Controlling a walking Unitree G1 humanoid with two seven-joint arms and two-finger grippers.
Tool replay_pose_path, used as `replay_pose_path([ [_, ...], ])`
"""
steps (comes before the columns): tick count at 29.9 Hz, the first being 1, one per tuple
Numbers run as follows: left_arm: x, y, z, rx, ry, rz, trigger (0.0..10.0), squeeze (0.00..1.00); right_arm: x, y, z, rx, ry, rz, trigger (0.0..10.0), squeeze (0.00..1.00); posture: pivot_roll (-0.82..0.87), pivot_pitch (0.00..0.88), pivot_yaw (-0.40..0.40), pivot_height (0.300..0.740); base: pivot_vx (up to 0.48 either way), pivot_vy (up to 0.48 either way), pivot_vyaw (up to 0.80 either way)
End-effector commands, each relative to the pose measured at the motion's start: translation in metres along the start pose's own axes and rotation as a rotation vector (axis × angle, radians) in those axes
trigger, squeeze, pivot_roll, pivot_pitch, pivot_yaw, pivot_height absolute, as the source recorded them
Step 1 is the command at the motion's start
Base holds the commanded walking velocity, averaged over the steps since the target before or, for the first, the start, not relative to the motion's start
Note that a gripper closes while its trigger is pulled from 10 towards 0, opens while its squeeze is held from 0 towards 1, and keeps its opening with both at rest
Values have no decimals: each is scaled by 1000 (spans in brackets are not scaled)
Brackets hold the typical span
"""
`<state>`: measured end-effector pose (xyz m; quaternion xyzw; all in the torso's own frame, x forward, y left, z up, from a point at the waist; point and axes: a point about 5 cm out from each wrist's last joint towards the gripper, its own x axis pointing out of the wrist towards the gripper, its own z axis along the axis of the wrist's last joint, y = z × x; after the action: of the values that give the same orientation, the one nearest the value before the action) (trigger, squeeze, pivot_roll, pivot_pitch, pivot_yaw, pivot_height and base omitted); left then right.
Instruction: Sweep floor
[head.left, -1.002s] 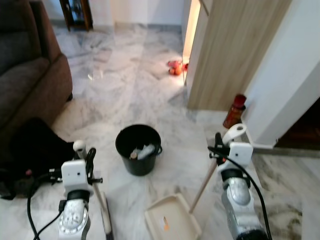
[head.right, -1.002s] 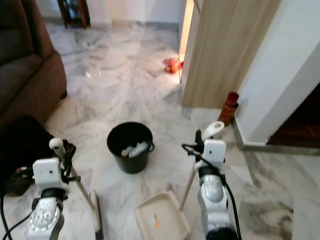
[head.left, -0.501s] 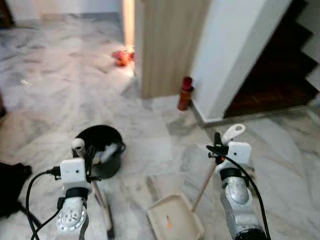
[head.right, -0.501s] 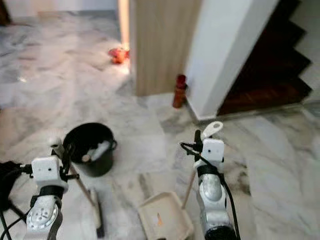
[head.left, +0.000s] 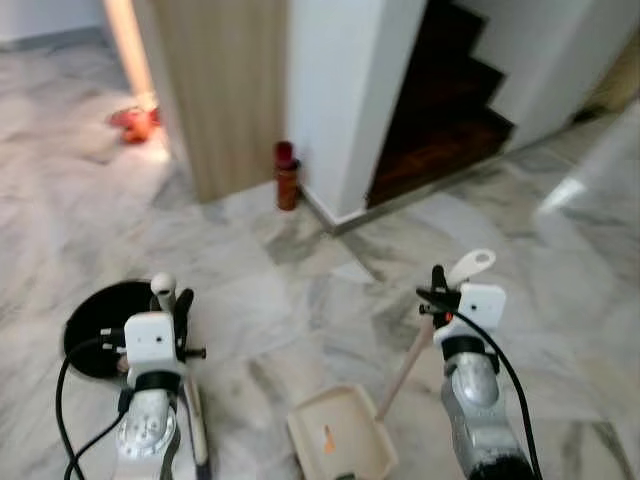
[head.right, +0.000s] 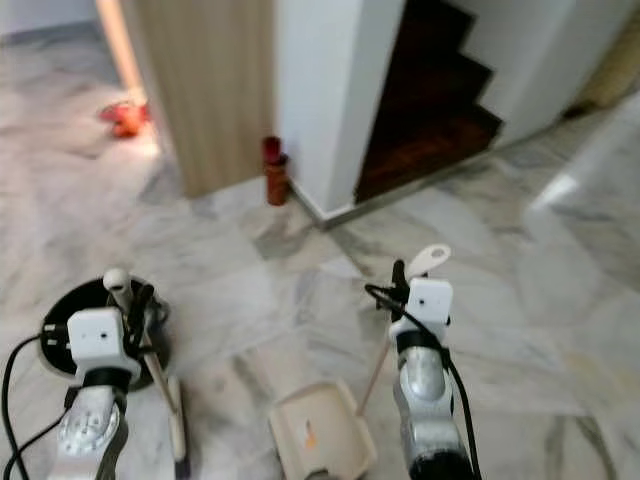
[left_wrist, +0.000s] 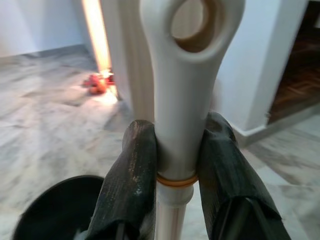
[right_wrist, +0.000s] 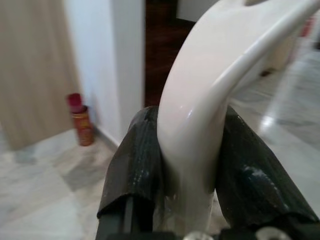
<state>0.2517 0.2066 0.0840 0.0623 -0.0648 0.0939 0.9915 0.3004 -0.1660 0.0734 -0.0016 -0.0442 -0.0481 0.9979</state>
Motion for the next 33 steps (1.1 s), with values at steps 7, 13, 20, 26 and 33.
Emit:
replay_pose_path([
  [7, 1, -5, 4, -12, -19, -24, 10000, 0, 2, -3, 4, -7, -18, -10, 10000, 0, -14, 132, -55, 740, 0, 0, -800],
  [13, 2, -5, 4, -11, -19, -24, 10000, 0, 2, -3, 5, -9, -20, -12, 10000, 0, -14, 137, -55, 740, 0, 0, -800],
  [20, 2, -6, 3, -12, -14, -30, 10000, 0, 3, -3, 6, -9, -24, -17, 10000, 0, -19, 141, -56, 740, 0, 0, -800],
  [26, 2, -8, 4, -18, -13, -38, 10000, 0, 3, -4, 6, -10, -26, -20, 10000, 0, -22, 144, -56, 740, 0, 0, -800],
  [33, 2, -9, 2, -27, -5, -60, 10000, 0, 1, -4, 6, -11, -27, -23, 10000, 0, -24, 138, -55, 740, 0, 0, -343],
])
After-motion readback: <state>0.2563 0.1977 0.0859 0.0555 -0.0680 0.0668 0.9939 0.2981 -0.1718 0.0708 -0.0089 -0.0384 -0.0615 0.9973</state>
